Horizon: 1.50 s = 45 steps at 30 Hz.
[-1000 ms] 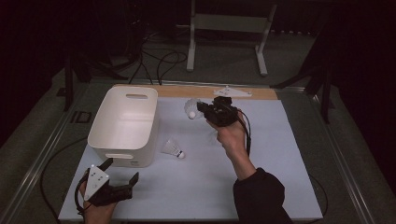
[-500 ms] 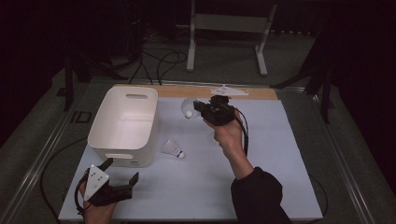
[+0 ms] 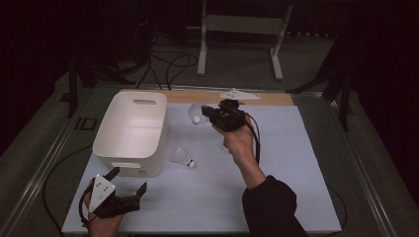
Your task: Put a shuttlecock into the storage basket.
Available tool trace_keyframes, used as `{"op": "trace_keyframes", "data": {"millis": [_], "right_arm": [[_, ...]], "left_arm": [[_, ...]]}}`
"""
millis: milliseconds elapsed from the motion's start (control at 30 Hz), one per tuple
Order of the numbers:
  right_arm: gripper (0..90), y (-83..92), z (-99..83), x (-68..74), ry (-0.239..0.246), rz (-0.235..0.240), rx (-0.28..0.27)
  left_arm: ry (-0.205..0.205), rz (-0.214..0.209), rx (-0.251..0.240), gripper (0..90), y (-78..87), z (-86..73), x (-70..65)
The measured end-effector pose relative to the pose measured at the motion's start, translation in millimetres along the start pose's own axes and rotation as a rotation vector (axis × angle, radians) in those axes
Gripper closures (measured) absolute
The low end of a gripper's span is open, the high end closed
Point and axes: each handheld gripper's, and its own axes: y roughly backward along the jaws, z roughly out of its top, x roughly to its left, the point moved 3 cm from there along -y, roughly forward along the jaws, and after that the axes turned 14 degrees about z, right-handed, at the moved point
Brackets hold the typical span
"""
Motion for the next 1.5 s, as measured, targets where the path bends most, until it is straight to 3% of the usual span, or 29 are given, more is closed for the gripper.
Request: {"op": "trace_keyframes", "data": {"millis": [1500], "right_arm": [[89.0, -21.3, 17.7, 13.8, -0.003, 0.054, -0.024]], "left_arm": [[-0.003, 0.002, -0.001, 0.2, 0.2, 0.1, 0.6]]}}
